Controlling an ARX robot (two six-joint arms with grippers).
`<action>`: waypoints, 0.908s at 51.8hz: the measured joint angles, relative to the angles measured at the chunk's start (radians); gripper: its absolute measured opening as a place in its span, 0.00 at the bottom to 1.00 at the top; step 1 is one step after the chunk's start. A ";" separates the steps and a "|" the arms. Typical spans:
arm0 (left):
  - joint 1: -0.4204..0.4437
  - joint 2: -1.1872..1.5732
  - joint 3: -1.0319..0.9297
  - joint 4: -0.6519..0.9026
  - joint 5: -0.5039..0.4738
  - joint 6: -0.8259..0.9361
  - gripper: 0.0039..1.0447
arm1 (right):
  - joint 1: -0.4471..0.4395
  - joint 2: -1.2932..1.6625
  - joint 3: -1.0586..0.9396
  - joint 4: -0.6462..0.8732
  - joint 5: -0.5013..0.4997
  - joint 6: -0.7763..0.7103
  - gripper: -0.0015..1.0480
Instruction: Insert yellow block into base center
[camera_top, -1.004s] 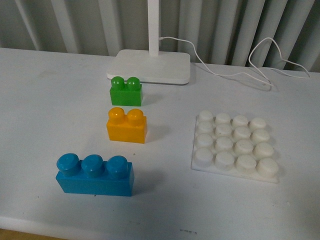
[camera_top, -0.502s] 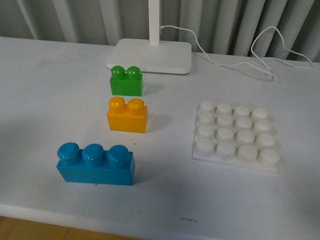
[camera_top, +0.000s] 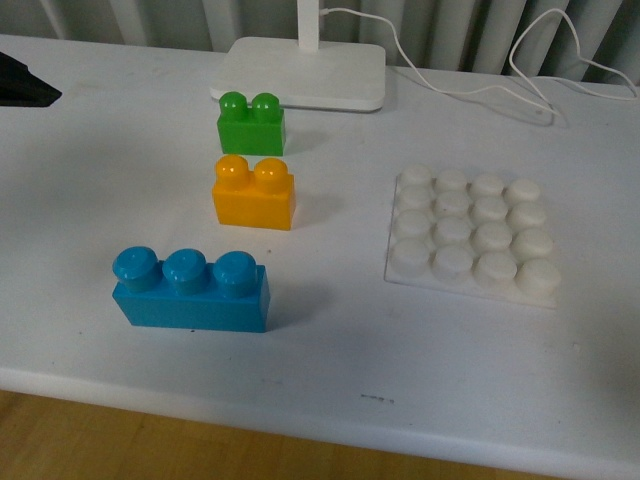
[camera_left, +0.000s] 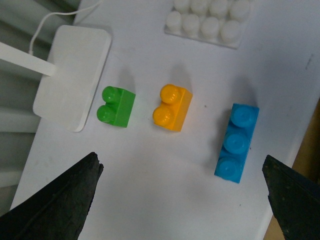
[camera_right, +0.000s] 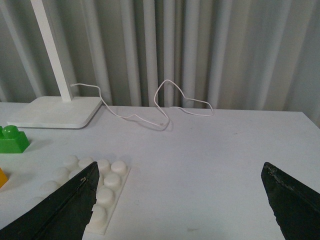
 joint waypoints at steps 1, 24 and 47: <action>-0.001 0.020 0.024 -0.024 0.000 0.021 0.94 | 0.000 0.000 0.000 0.000 0.000 0.000 0.91; -0.063 0.394 0.353 -0.205 -0.180 0.209 0.94 | 0.000 0.000 0.000 0.000 0.000 0.000 0.91; -0.143 0.658 0.505 -0.155 -0.212 0.207 0.94 | 0.000 0.000 0.000 0.000 0.000 0.000 0.91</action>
